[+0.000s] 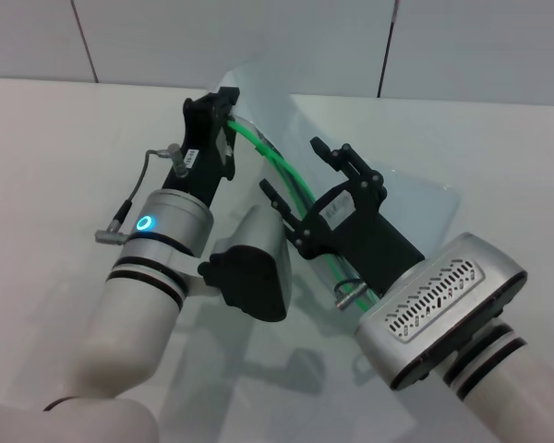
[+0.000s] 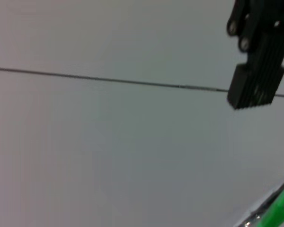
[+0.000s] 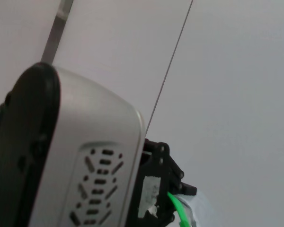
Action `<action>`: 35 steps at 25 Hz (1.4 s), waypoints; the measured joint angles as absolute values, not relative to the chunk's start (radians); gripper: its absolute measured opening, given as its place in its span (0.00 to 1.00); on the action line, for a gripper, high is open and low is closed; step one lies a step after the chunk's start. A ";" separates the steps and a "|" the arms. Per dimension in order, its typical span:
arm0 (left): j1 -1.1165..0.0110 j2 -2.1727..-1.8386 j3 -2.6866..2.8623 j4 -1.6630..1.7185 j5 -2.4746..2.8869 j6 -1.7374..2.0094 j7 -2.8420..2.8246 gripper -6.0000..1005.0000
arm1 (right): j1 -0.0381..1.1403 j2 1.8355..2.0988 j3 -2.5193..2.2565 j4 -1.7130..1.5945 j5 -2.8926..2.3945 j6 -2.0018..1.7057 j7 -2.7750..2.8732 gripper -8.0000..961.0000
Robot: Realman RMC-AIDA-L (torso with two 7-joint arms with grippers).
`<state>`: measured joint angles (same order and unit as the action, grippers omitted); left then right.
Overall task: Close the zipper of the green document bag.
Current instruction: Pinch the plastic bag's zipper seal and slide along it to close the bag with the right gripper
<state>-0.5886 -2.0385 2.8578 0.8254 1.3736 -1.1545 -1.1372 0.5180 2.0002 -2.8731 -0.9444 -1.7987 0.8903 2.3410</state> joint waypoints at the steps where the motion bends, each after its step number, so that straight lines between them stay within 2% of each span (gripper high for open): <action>1: -0.588 -2.039 2.858 0.825 1.379 -1.153 -1.137 0.06 | 0.519 2.000 -2.873 -0.944 -1.799 0.891 2.341 0.76; 35: -0.588 -2.040 2.858 0.834 1.491 -1.101 -1.112 0.06 | 0.542 2.012 -2.869 -0.913 -1.795 0.896 2.337 0.63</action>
<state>-0.5880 -2.0399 2.8578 0.8345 1.4914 -1.1007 -1.1121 0.5417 2.0121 -2.8695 -0.9129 -1.7952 0.8957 2.3366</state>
